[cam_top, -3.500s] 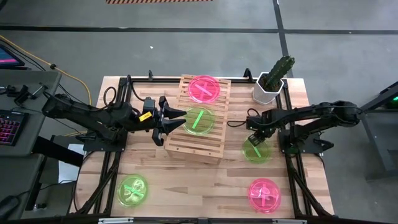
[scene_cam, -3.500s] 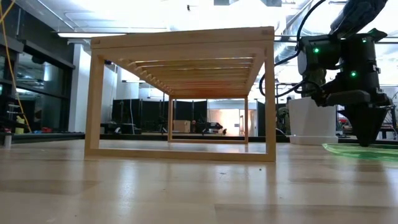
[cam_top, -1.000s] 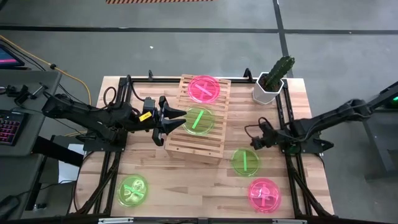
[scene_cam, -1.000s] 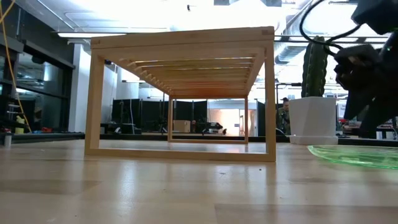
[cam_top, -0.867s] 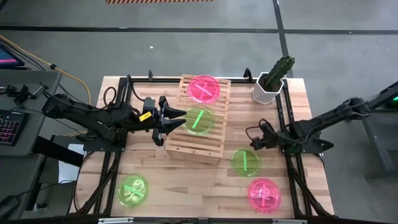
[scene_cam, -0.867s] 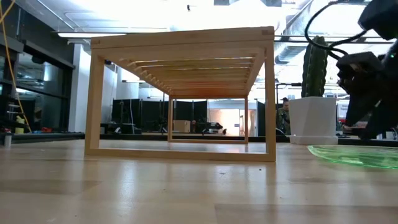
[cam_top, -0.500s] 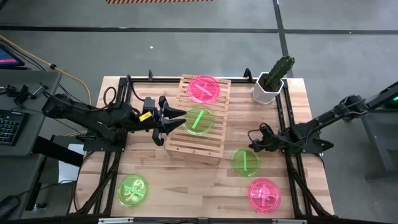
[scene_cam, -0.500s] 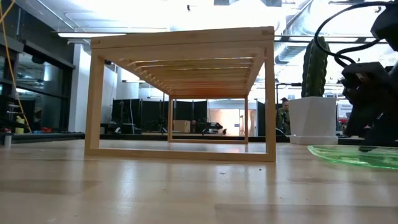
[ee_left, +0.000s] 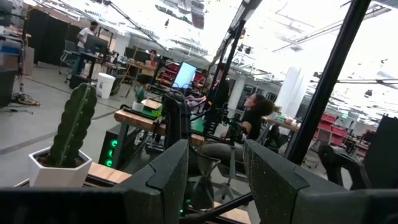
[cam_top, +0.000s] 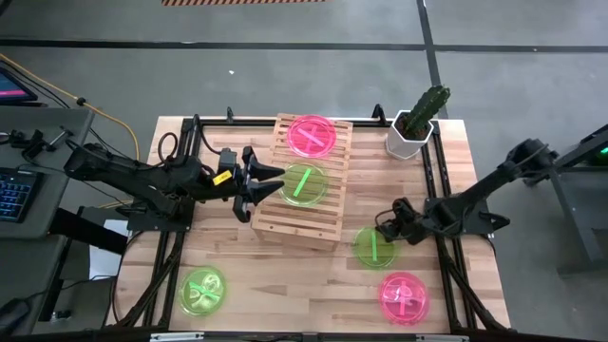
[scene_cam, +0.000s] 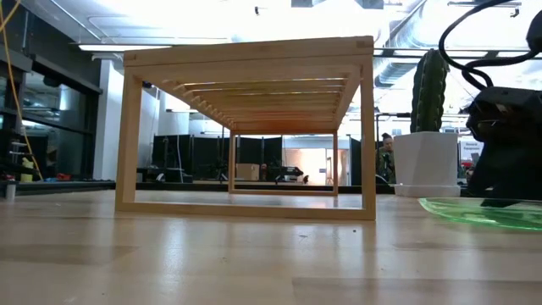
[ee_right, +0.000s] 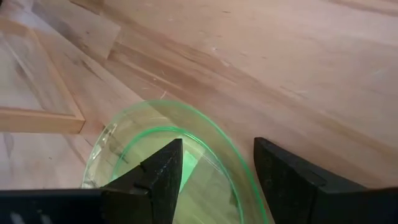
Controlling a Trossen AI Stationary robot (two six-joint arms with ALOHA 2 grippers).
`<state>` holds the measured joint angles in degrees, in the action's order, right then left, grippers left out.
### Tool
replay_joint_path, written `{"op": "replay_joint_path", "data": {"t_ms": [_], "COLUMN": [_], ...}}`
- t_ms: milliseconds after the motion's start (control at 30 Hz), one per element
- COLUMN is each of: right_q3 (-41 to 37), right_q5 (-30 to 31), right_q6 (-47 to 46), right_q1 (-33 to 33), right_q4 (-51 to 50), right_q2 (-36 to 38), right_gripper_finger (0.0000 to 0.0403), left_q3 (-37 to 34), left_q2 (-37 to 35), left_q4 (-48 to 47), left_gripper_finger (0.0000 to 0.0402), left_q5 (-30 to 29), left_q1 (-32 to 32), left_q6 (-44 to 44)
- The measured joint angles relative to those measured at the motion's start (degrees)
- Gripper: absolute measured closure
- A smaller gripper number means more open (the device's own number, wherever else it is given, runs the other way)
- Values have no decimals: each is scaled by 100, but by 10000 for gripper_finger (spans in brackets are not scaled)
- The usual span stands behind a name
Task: Place and stack plates onto a shelf
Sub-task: Stack the top green transparent plate on top of the other green transparent plate on the shelf
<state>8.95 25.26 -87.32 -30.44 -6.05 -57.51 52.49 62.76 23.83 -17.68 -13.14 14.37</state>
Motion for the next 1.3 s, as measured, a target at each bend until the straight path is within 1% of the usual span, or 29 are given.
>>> {"op": "replay_joint_path", "data": {"t_ms": [133, 233, 300, 467, 500, 533, 600, 667, 767, 933, 1067, 1167, 1300], "right_q3": [18, 22, 20, 9, 9, 9, 7, 2, -5, -24, -24, -24, -22], "right_q5": [58, 68, 48, -27, -43, -64, -134, -286, -834, -1746, -2339, -2542, -2508], "right_q6": [-48, -52, -64, -109, -152, -191, -314, -333, -261, 146, 367, 437, 438], "right_q1": [-88, -113, -111, -111, -111, -107, -103, -100, -109, -118, -118, -118, -115], "right_q4": [143, 145, 133, -3, -14, -12, -7, 5, 25, -32, 85, 179, 216], "right_q2": [-248, -363, -396, -403, -403, -405, -382, -316, -76, 465, 878, 1152, 1379], "right_gripper_finger": [214, 238, 268, 376, 389, 393, 389, 396, 399, 402, 403, 403, 403], "left_q3": [0, 0, 0, 0, 0, 0, 0, 0, 0, 0, 0, 0, 0], "left_q2": [0, 2, 2, 0, 2, 0, 1, 0, 2, 1, 2, 1, 1], "left_q4": [0, 0, -2, -6, -4, -4, -6, -6, -6, -6, -6, -6, -6], "left_gripper_finger": [257, 257, 257, 257, 257, 257, 257, 257, 257, 257, 257, 257, 257], "left_q5": [-96, -104, -102, -104, -104, -104, -103, -103, -102, -102, -102, -102, -102], "left_q1": [4, 4, 4, 4, 4, 4, 4, 4, 4, 4, 4, 4, 4], "left_q6": [-2, -2, -2, -1, 0, -1, -1, -1, -2, 0, -48, -99, -101]}}
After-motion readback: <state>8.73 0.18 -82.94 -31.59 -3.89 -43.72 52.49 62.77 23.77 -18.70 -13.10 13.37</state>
